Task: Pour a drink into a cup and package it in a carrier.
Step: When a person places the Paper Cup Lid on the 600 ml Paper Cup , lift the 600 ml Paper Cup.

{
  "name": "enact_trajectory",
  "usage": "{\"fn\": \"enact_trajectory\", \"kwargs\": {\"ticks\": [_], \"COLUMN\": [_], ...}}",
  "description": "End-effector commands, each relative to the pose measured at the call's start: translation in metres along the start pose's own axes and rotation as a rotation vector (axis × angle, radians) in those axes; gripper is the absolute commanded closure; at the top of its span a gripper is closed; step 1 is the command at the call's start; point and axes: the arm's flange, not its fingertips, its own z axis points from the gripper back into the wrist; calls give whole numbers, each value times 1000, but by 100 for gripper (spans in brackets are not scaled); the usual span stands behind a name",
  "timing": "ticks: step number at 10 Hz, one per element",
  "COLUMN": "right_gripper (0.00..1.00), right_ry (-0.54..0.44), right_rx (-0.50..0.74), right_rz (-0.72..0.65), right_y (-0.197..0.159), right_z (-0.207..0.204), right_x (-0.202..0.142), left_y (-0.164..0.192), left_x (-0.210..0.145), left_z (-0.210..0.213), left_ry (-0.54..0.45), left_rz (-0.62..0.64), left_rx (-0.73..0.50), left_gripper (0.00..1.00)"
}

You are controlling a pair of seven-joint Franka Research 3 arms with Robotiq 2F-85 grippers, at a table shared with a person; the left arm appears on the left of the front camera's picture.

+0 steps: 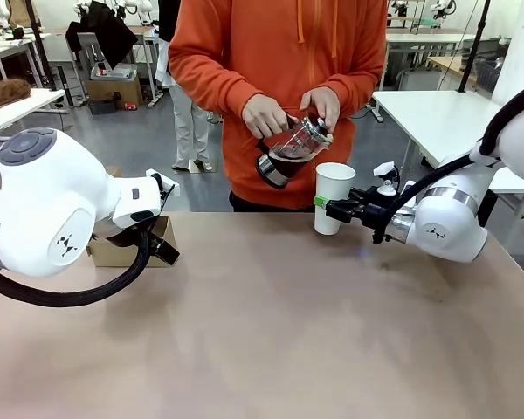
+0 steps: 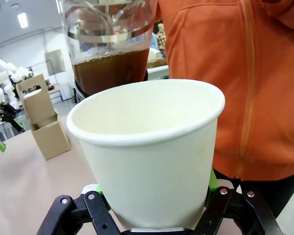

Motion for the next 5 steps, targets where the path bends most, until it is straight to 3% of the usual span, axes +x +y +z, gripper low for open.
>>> {"fn": "enact_trajectory", "kwargs": {"ticks": [1, 5], "right_gripper": [20, 20], "right_ry": [-6, -6], "right_rx": [2, 2], "right_rz": [2, 2], "right_y": [1, 1], "right_z": [0, 0], "right_x": [3, 3], "left_y": [0, 0], "left_x": [0, 0], "left_z": [0, 0], "left_ry": [-1, -1], "left_rz": [0, 0], "left_rx": [-1, -1], "left_gripper": [0, 0]}}
